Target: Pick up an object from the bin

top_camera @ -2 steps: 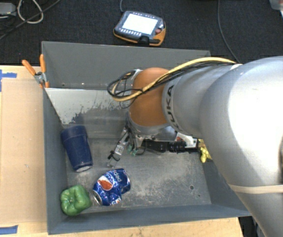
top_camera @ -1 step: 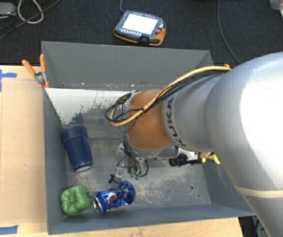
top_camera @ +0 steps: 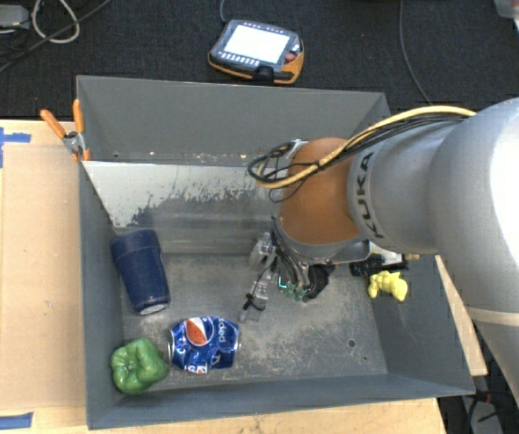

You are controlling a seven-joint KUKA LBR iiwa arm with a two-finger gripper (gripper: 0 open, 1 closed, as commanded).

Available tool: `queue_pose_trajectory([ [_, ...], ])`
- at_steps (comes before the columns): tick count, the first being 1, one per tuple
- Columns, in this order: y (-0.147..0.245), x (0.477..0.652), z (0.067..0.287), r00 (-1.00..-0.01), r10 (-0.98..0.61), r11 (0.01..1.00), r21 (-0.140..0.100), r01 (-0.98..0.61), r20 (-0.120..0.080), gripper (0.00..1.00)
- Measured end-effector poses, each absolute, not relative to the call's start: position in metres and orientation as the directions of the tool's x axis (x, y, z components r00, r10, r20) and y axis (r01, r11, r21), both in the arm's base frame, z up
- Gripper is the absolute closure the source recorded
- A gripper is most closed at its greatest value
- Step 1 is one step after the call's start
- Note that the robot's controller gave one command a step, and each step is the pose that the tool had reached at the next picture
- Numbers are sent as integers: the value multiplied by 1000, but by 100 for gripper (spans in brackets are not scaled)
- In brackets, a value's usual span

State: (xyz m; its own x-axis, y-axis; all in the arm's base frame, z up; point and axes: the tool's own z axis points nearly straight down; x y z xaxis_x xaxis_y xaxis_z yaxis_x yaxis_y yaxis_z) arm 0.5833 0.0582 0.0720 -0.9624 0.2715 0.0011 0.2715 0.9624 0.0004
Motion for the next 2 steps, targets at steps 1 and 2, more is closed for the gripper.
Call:
queue_pose_trajectory([
  [1,43,593,73,-959,285,959,0,285,-1,0],
  [2,-3,577,157,-959,285,959,-3,285,-12,0],
])
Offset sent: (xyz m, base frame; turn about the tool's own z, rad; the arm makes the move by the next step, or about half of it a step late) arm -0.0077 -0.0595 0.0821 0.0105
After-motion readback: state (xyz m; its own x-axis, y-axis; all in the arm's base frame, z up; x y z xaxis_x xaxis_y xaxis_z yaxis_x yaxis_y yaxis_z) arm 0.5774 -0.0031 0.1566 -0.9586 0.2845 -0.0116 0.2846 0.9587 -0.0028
